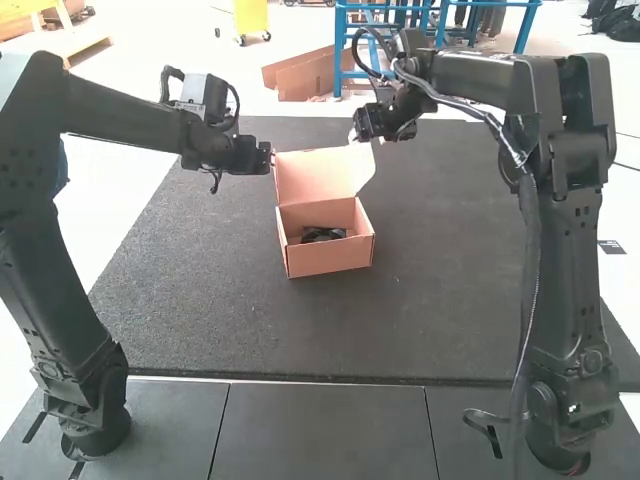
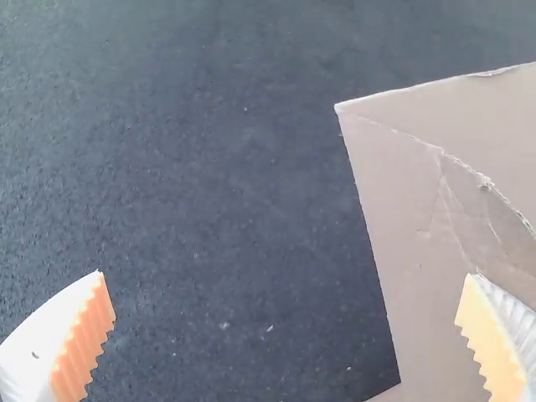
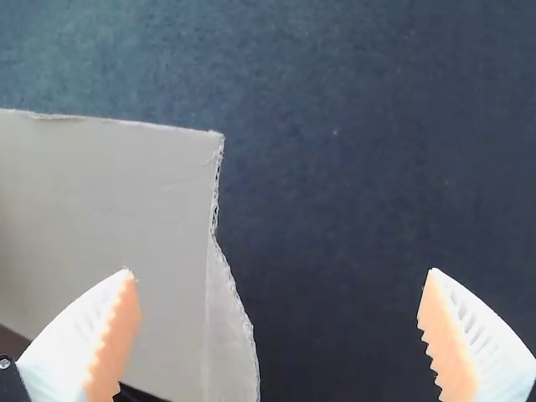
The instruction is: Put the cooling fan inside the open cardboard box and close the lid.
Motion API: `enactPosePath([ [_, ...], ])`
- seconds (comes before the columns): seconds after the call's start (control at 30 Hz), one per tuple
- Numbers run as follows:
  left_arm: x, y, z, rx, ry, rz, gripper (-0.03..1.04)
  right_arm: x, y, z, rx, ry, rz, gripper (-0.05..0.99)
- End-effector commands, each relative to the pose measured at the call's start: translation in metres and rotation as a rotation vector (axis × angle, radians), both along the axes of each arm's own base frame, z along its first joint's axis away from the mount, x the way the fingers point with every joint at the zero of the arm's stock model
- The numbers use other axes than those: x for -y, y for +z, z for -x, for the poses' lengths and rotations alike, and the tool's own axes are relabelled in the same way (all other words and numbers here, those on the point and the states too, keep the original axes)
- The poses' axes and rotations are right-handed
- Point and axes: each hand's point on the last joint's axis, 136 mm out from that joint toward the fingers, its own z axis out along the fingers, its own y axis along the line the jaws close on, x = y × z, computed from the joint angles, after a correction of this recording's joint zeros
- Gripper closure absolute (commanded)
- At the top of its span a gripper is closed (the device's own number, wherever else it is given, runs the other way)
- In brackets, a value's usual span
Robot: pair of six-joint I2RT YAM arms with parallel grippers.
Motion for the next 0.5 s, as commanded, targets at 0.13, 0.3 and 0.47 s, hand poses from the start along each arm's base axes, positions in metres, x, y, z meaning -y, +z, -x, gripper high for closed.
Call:
enactPosePath([
  [0.13,0.0063,0.0212,-0.0083,0.049,-0.009,0.024,0.04,-0.0176,0.0255,0.0020,0.062,0.027,-0.021,0.31],
  [0.3,0.0059,0.0219,-0.0088,0.051,-0.009,0.026,0.04,-0.0209,0.0201,0.0042,0.050,0.037,-0.015,0.35],
  [0.47,0.0060,0.0221,-0.0091,0.054,-0.009,0.026,0.04,-0.0209,0.0184,0.0047,0.047,0.039,-0.013,0.52],
])
